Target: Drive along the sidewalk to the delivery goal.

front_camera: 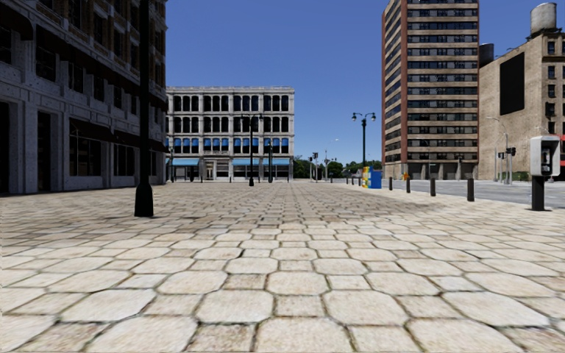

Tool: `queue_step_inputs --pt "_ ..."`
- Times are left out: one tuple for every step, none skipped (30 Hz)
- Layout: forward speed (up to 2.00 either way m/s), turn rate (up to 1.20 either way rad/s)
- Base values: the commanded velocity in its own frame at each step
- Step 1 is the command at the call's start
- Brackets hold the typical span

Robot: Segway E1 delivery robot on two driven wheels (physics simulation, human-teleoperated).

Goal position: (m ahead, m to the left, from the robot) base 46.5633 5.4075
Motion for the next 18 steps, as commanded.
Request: queue_step_inputs --pt "2.0 0.0" --pt "2.0 0.0" --pt "2.0 0.0" --pt "2.0 0.0" --pt "2.0 0.0" --pt "2.0 0.0" --pt "2.0 0.0" --pt "2.0 0.0" --pt "2.0 0.0" --pt "2.0 0.0" --pt "2.0 0.0" --pt "2.0 0.0" --pt "2.0 0.0" --pt "2.0 0.0" --pt "2.0 0.0" --pt "2.0 0.0" --pt "2.0 0.0" --pt "2.0 0.0"
